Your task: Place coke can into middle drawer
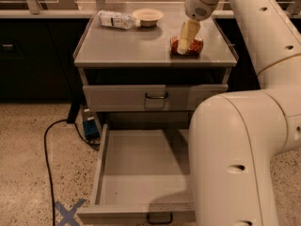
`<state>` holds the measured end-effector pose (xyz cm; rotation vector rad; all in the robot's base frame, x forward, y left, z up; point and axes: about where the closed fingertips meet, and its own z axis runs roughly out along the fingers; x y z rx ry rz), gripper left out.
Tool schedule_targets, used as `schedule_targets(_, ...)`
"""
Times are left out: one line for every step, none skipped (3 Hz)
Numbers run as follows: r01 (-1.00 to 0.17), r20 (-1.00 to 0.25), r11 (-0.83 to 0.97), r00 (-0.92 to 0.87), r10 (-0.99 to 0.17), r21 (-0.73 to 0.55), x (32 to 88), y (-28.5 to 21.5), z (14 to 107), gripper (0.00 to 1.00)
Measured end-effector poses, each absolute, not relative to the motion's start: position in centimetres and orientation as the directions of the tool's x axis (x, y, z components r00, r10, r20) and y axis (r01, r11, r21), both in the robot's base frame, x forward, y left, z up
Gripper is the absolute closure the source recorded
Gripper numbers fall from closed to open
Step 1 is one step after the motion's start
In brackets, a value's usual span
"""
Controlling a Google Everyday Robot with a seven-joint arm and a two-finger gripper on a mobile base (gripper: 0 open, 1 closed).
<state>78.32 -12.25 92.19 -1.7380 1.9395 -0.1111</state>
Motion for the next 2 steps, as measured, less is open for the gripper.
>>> schedule_targets(-0.914,-0.31,0.169,-0.051,-0.949,-0.368,79.5,-12.1,89.7,0.0)
schedule_targets(-0.925,-0.301,0.209,-0.111,-0.947,-0.317,80.7,-12.9,85.9,0.0)
